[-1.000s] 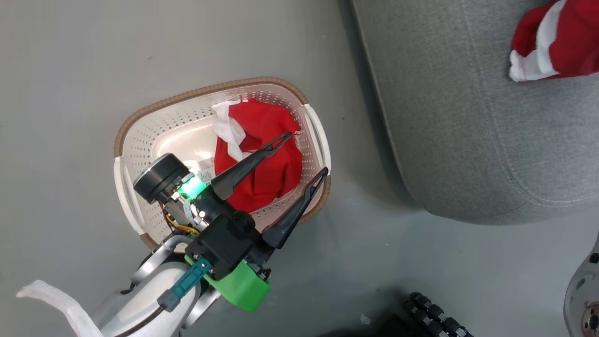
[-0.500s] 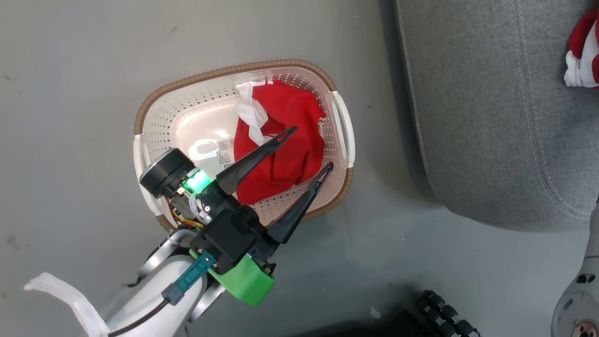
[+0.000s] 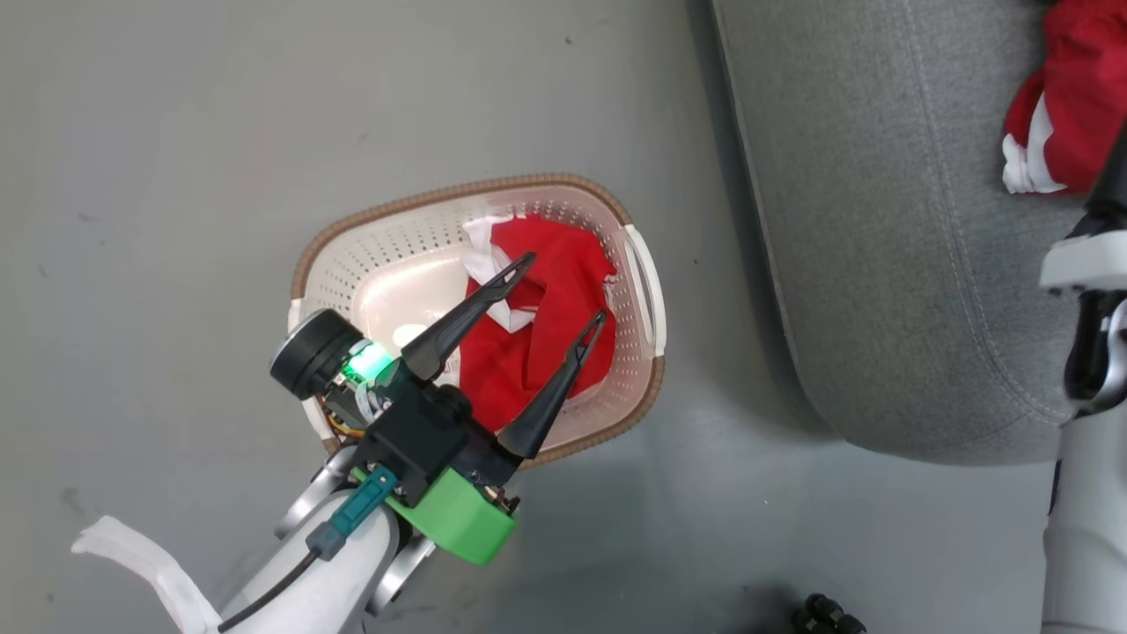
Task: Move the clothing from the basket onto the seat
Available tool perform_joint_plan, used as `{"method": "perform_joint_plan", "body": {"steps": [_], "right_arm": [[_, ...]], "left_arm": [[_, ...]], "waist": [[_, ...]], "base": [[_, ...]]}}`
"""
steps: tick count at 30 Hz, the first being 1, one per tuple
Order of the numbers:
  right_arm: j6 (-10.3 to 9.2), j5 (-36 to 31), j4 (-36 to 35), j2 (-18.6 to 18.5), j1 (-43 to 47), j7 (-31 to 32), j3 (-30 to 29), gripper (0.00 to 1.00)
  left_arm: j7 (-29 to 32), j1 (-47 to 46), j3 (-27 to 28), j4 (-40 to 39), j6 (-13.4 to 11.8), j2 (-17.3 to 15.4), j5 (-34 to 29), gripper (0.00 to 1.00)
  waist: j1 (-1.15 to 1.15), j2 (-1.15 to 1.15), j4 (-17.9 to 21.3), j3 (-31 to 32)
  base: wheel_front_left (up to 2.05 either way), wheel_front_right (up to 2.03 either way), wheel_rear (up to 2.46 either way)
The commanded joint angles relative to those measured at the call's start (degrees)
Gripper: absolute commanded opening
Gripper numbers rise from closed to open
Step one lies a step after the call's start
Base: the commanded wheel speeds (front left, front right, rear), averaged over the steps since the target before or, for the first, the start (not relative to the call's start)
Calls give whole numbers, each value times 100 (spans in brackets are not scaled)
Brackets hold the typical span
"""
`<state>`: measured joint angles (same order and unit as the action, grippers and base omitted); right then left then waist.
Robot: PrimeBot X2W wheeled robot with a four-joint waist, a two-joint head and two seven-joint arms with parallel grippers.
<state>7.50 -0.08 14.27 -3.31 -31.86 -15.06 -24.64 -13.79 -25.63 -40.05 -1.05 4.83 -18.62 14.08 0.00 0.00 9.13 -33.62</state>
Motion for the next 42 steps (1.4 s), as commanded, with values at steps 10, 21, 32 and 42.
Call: {"method": "perform_joint_plan", "body": {"steps": [10, 21, 32, 42], "right_arm": [[-3, 545, -481, 29, 1145, -10, 1161, 100], [-3, 642, -981, 33, 1931, 180, 2063, 100], [-3, 530, -1470, 32, 2549, 461, 2400, 100], [-2, 550, -1671, 34, 3069, 689, 2554, 100]], "left_arm": [[-135, 356, 432, 378, -303, 232, 263, 100], [-141, 878, 1453, 433, -646, 458, 385, 100], [-142, 1564, 2540, 668, -692, 723, 309, 100], [-142, 2145, 2900, 888, -492, 882, 54, 100]], "waist": [[0, 0, -389, 998], [0, 0, -776, 1567], [0, 0, -1223, 2115], [0, 0, -1266, 2564]], "base": [[0, 0, 0], [0, 0, 0], [0, 0, 0], [0, 0, 0]]}}
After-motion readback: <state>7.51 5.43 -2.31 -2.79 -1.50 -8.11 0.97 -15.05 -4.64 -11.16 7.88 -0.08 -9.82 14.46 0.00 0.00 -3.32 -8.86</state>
